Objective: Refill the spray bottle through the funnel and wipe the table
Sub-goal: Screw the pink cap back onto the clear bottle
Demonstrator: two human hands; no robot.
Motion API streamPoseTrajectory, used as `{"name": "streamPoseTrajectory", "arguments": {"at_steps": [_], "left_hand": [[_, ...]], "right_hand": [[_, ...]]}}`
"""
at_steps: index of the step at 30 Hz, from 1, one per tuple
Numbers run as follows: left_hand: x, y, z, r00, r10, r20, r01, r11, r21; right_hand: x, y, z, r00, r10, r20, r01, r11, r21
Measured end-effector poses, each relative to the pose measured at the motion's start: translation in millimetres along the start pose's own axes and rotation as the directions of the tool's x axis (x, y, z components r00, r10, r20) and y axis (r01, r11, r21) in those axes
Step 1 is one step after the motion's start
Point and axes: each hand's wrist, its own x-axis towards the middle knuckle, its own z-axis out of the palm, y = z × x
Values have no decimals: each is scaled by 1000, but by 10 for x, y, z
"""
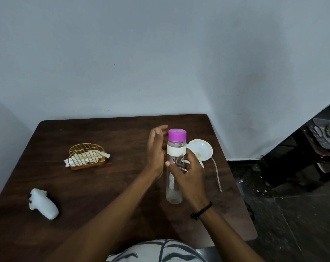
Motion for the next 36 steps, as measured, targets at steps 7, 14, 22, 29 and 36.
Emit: {"name": "streamPoseTrajectory", "arguments": {"at_steps": [7, 14, 22, 29, 36], "left_hand": [[25, 35, 30, 1000, 2, -14, -1, 997, 73], [10, 42, 50, 999, -25, 27, 22, 992, 123], [-10, 32, -5, 995, -7, 98, -4, 994, 113], [5, 31, -175, 997, -19, 72, 7, 987, 161], [59, 2, -514, 994, -34, 102, 6, 966, 258]], "right_hand": [[30, 9, 14, 1000, 5, 0, -5, 1000, -14], [54, 49, 14, 1000, 29, 11, -29, 1000, 10], [80, 119, 58, 999, 15, 38, -15, 1000, 8], [122, 296, 234, 992, 20, 126, -21, 1000, 6], [279, 415, 450, 986, 12, 166, -3, 998, -58]]}}
